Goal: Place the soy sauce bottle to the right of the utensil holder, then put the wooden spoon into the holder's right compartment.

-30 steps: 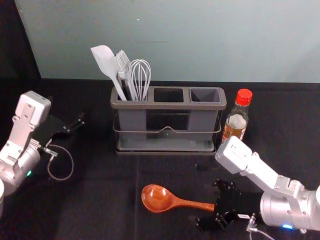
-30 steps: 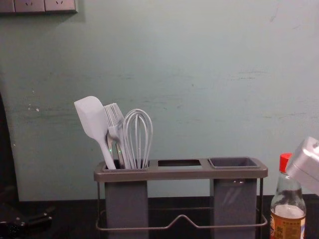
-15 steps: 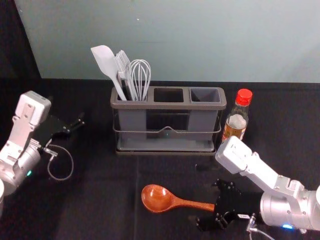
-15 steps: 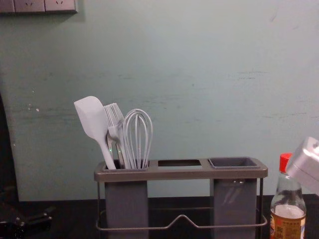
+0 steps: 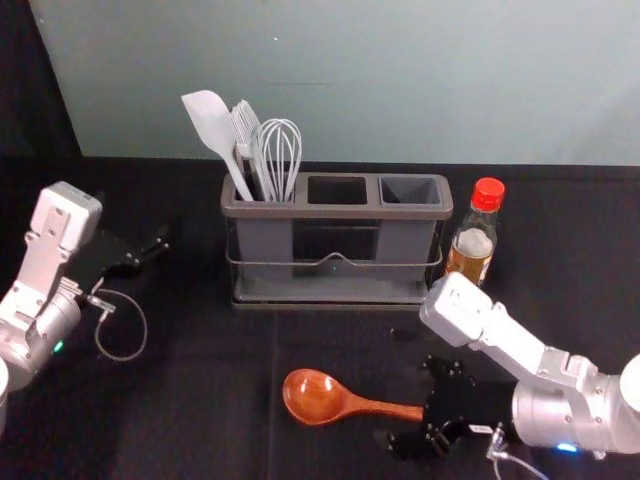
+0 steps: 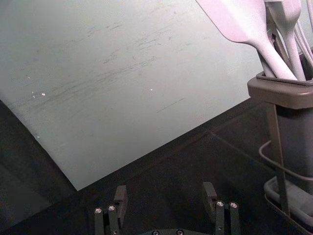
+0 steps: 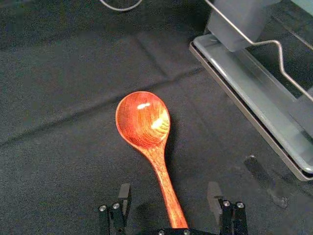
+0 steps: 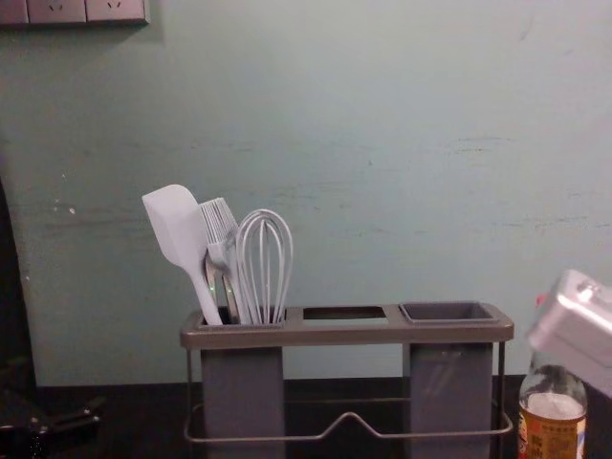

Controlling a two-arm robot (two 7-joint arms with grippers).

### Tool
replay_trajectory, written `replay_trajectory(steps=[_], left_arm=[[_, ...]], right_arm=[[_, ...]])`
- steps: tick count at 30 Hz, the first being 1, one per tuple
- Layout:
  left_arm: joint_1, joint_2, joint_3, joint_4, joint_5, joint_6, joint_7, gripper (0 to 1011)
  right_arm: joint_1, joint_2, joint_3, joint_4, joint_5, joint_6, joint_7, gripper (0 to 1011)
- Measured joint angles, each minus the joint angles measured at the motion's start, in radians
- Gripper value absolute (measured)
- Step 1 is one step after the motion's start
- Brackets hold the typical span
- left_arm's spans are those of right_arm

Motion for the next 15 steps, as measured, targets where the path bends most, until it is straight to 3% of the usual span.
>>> replay_trajectory(steps=[9, 15], left_arm=[[0.000, 0.000, 0.000, 0.000, 0.000, 0.000, 0.000, 1005], [0.000, 0.000, 0.000, 0.000, 0.000, 0.000, 0.000, 1005]], right_arm=[[0.070, -0.029, -0.044, 0.056, -0.010, 0.013, 0.046, 1002], [0.080, -0.034, -0.052, 0.077, 0.010, 0.013, 0.059, 1002]])
